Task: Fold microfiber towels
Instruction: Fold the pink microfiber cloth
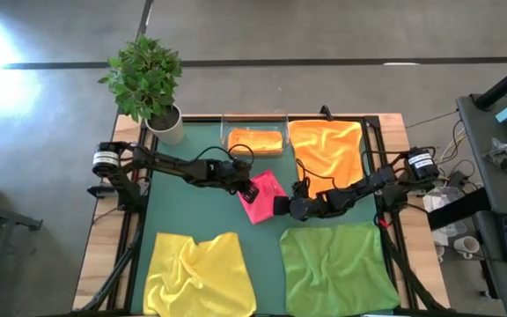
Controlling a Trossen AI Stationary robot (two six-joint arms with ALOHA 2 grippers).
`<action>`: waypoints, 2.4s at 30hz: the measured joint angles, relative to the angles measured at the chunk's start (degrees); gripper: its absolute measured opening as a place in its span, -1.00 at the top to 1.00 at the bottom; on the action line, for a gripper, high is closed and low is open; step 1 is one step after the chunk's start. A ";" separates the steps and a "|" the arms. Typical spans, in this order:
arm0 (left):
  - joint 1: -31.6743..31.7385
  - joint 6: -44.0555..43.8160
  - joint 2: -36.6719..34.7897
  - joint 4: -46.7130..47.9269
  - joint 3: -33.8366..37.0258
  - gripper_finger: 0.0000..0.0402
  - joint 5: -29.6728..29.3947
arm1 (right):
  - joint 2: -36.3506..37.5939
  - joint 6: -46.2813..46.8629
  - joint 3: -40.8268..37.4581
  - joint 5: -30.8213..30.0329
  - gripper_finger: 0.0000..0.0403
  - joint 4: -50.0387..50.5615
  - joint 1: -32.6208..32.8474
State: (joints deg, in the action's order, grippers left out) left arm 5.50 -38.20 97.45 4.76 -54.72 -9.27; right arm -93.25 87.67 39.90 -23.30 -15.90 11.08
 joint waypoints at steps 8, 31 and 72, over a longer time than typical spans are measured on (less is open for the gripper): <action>0.01 -0.02 0.00 0.14 0.00 1.00 0.03 | 0.46 -1.73 0.00 1.87 0.94 1.73 -0.01; 0.34 0.04 -2.43 -1.31 -0.22 1.00 -4.71 | 9.94 -9.36 0.04 -2.63 0.94 16.70 -3.09; -0.94 4.47 -5.94 -0.81 0.66 0.25 12.76 | 7.89 -15.04 0.20 1.26 0.79 17.12 -3.64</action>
State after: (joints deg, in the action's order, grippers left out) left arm 4.56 -33.73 91.51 3.96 -54.06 3.49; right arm -85.36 72.63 40.10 -22.04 1.22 7.44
